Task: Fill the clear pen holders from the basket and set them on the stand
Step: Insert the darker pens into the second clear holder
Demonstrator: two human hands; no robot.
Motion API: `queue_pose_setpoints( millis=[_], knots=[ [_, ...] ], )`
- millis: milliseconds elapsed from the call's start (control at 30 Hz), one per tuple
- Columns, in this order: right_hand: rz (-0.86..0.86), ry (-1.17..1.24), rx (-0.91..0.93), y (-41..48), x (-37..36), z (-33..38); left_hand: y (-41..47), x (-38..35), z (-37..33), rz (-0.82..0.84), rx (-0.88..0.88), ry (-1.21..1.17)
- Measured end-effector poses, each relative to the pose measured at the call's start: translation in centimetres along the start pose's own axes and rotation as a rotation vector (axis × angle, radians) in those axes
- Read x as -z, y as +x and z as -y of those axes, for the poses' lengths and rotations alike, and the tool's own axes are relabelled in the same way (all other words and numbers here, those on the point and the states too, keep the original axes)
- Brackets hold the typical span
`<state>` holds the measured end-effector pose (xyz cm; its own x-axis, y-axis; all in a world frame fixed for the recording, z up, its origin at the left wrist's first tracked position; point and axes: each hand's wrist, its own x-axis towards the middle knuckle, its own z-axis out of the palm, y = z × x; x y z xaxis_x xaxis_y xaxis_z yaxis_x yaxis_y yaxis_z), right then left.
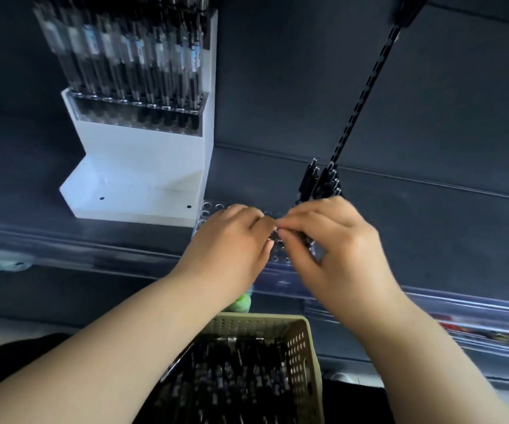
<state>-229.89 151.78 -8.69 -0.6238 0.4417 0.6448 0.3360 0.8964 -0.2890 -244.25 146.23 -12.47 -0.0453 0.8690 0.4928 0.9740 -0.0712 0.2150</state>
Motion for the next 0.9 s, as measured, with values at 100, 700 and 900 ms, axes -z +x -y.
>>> queue_pose_setpoints(
  millis=[100,700,900],
  knots=[
    [0.094,0.014,0.02,-1.9,-1.3,0.9,-3.1,0.6,-0.2,0.025,-0.022,0.004],
    [1.083,-0.157,-0.788,-16.7,-10.2,4.1,-19.7,-6.8,-0.1,0.925,0.579,0.114],
    [1.066,-0.152,-0.782,-16.3,-12.5,4.1,-18.1,-9.2,-0.1,0.897,0.695,0.072]
  ],
)
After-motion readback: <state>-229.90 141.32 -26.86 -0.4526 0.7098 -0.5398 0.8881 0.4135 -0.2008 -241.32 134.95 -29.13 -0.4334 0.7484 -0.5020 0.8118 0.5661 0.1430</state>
